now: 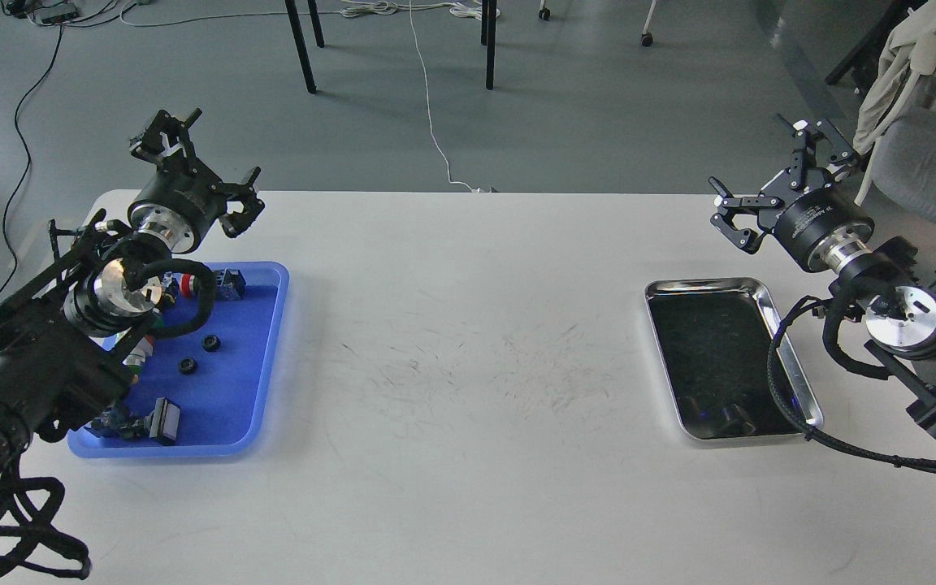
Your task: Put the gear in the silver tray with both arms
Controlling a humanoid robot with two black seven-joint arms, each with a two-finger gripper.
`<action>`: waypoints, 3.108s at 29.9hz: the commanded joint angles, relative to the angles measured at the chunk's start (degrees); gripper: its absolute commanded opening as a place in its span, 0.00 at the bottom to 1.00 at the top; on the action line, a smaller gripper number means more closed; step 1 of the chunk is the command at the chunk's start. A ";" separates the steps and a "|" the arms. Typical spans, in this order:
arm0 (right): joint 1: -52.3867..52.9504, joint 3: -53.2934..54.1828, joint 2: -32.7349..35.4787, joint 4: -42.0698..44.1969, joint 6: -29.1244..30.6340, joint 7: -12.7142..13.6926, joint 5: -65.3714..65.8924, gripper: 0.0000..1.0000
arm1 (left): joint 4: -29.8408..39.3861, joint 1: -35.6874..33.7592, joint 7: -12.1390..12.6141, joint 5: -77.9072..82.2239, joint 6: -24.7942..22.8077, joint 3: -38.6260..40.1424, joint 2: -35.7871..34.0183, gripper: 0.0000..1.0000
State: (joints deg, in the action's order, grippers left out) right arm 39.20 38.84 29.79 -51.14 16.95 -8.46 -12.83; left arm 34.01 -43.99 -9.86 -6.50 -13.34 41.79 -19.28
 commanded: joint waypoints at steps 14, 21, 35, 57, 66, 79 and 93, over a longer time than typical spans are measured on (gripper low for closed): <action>0.26 0.36 -1.22 -0.54 0.01 1.08 -0.09 0.99 | -3.42 -0.57 0.28 -0.01 -0.64 0.66 -2.34 0.99; 0.08 0.27 -0.96 -0.98 0.02 1.16 -0.09 0.99 | -3.69 -1.27 0.72 1.92 -0.90 -0.04 -2.25 0.99; -1.41 1.59 -0.43 -0.36 0.10 0.64 -0.18 0.99 | -1.93 -1.28 0.63 6.23 -1.60 -0.13 -2.08 0.99; -1.85 3.35 -0.26 -1.50 0.28 0.46 -0.09 0.99 | 7.90 -1.10 0.54 11.50 4.01 -0.13 -4.62 0.99; -0.79 4.05 1.06 -1.86 0.10 0.81 -0.09 0.99 | 29.33 1.45 1.07 16.95 10.00 -9.34 -20.16 0.99; -2.90 6.95 0.97 -4.14 0.19 -0.07 -0.09 0.99 | 56.87 3.47 0.89 58.05 9.12 -25.08 -52.35 0.99; -3.78 8.79 -0.87 -0.80 0.81 -0.07 -0.09 0.99 | 41.32 4.96 4.50 94.64 9.64 -32.56 -38.82 0.97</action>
State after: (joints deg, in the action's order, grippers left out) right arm 35.68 47.61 28.95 -51.97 17.74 -8.53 -12.92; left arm 77.75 -39.33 -5.08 83.50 -3.98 10.30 -60.19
